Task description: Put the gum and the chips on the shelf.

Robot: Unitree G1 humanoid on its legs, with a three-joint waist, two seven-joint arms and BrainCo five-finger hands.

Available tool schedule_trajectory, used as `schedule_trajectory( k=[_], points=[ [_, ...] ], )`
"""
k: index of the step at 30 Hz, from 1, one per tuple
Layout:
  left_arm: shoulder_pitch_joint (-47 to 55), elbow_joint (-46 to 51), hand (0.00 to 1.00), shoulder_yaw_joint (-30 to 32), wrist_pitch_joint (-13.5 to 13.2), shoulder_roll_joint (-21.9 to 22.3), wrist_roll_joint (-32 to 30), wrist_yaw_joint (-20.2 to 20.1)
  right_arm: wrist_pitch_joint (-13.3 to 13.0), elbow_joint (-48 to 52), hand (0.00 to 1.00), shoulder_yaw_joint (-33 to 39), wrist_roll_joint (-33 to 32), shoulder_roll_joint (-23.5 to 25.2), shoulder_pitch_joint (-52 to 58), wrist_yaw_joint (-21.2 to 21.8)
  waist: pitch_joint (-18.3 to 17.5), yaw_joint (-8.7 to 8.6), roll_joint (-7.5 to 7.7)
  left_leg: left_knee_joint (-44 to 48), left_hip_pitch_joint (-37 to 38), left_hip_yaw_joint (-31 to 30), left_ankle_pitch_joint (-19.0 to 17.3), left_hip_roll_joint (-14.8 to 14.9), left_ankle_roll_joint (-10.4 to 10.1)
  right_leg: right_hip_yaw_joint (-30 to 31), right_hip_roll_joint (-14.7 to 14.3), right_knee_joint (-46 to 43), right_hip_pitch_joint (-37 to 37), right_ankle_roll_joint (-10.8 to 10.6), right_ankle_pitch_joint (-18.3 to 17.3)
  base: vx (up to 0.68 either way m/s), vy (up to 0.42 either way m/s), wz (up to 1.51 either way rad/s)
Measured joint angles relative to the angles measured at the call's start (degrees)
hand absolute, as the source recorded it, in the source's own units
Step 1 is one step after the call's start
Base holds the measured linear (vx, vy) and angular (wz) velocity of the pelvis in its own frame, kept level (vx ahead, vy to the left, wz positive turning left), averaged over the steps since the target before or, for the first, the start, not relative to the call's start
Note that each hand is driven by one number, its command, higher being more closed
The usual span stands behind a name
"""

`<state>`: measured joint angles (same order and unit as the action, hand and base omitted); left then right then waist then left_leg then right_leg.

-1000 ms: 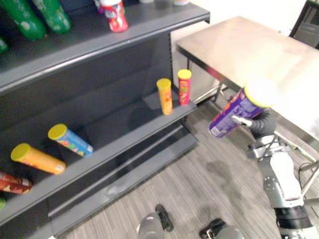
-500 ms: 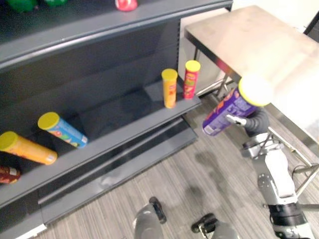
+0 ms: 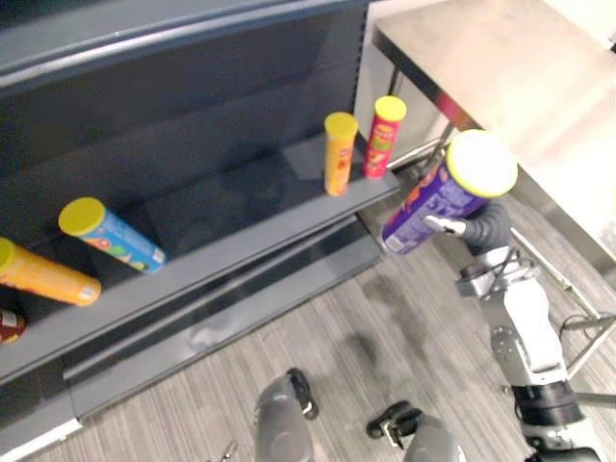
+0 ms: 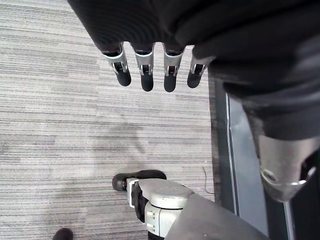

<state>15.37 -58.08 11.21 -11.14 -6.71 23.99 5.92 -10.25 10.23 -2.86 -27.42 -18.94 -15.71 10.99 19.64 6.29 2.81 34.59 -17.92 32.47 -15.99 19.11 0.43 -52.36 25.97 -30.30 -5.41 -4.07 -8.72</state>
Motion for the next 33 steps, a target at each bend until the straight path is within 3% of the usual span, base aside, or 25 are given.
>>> schedule_trajectory(
  k=[8, 10, 11, 12, 14, 15, 19, 20, 22, 25, 28, 33],
  points=[
    [-0.01, 0.84, 0.00, -0.23, -0.18, -0.08, -0.19, 0.09, -0.11, -0.01, 1.00, 0.24, 0.44, -0.03, -0.56, 0.16, 0.79, 0.06, 0.33, 4.48, -2.24, -2.00, -3.38, 0.33, 1.13, 1.73, 1.27, -2.63, -0.23, -0.92, 0.39, -0.02, 0.022, 0.07],
    [-0.55, 1.94, 0.00, -0.78, -0.05, -0.60, -0.59, 0.12, -0.22, -0.01, 1.00, 0.58, 0.44, -0.28, 0.34, 0.15, 0.93, -0.27, 0.23, 4.67, -3.55, -4.03, -3.87, -1.28, 1.93, 10.74, 3.09, -9.60, -4.78, 5.80, 4.75, -0.08, 0.144, 0.69],
    [-0.58, 2.74, 0.00, -1.76, 0.07, -1.46, -0.99, 0.25, -0.76, 0.06, 1.00, 0.55, 0.44, -0.16, 1.56, 0.00, 1.17, -1.42, -0.17, 4.33, -3.90, -7.47, -3.80, -3.61, 2.12, 21.24, 2.42, -15.25, -9.53, 11.89, 9.98, -0.04, 0.211, 1.21],
    [-0.66, 3.35, 0.00, -2.93, 0.57, -2.93, -1.81, 0.57, -1.83, 0.14, 1.00, 0.54, 0.46, -0.07, 3.57, -0.27, 1.69, -2.08, -0.76, 4.25, -4.18, -11.66, -3.63, -5.79, 2.03, 33.31, -1.59, -17.24, -12.75, 8.83, 9.78, 0.01, 0.168, 1.31],
    [-1.72, 3.48, 0.00, -3.22, 1.62, -4.81, -1.69, 1.27, -2.19, 0.76, 1.00, 0.28, 0.56, -0.06, 5.51, -1.98, 1.67, -2.47, -0.67, 4.12, -4.65, -17.20, -3.74, -9.49, 2.98, 42.35, -7.03, -15.53, -13.63, 3.54, 4.83, 0.09, 0.100, 1.48],
    [-2.44, 3.30, 0.00, -3.54, 2.29, -5.75, -1.61, 1.67, -2.61, 1.19, 1.00, 0.19, 0.57, -0.04, 5.97, -3.04, 1.83, -2.78, -0.23, 3.84, -4.71, -18.74, -3.74, -11.90, 2.98, 44.55, -8.46, -13.17, -14.15, 0.97, 2.98, 0.13, 0.008, 1.52],
    [-3.68, 1.41, 0.00, -3.91, 2.30, -5.94, -1.61, 1.60, -3.80, 2.61, 1.00, 0.12, 0.52, -0.06, 5.75, -3.87, 2.01, -2.90, 0.04, 3.85, -4.86, -19.63, -3.29, -15.85, 2.67, 50.00, -11.24, -4.22, -16.84, -2.60, 2.38, 0.16, -0.086, 1.07],
    [-3.81, 0.36, 0.00, -4.05, 2.11, -4.92, -1.61, 1.68, -3.91, 2.72, 1.00, 0.11, 0.49, -0.05, 5.39, -3.90, 2.22, -2.87, -0.81, 3.95, -4.82, -20.97, -3.14, -16.46, 2.86, 50.21, -11.18, -3.50, -16.12, -4.02, 1.63, 0.19, -0.107, 0.83],
    [-3.59, -0.72, 0.00, -3.94, 1.71, -4.22, -1.60, 1.73, -3.90, 2.69, 1.00, -0.26, 0.47, -0.04, 4.60, -3.85, 2.17, -2.22, -0.95, 3.66, -4.79, -21.94, -2.77, -16.39, 3.06, 49.45, -11.76, -0.68, -14.41, -5.68, 0.39, 0.19, -0.111, 0.25],
    [-3.70, -0.96, 0.00, -3.98, 1.20, -1.54, -1.61, 1.28, -3.88, 2.32, 1.00, -0.53, 0.33, -0.06, 1.93, -3.49, 2.17, -1.68, -0.91, 0.74, -3.51, -22.13, -1.02, -15.85, 1.21, 48.87, -12.76, 3.56, -11.84, -6.23, -0.42, 0.15, -0.149, 0.00],
    [-3.77, -0.46, 0.00, -4.00, -0.43, -0.39, -1.62, 1.04, -3.89, 2.33, 1.00, -1.47, 0.29, -0.10, 0.47, -4.21, 2.16, -1.91, -0.83, -3.81, -0.71, -22.46, 0.99, -15.63, -0.51, 47.86, -13.33, 4.87, -10.22, -5.45, -0.82, 0.08, -0.173, 0.04],
    [-3.81, -0.65, 0.00, -4.06, -1.24, -0.47, -1.60, 0.99, -3.89, 1.04, 1.00, -2.31, 0.37, -0.05, 0.22, -4.57, 2.18, -4.09, -0.80, -9.36, -0.01, -24.08, 4.49, -15.15, -1.96, 46.26, -14.39, 6.18, -10.34, -4.06, -1.23, 0.00, -0.160, 0.13]
  ],
)
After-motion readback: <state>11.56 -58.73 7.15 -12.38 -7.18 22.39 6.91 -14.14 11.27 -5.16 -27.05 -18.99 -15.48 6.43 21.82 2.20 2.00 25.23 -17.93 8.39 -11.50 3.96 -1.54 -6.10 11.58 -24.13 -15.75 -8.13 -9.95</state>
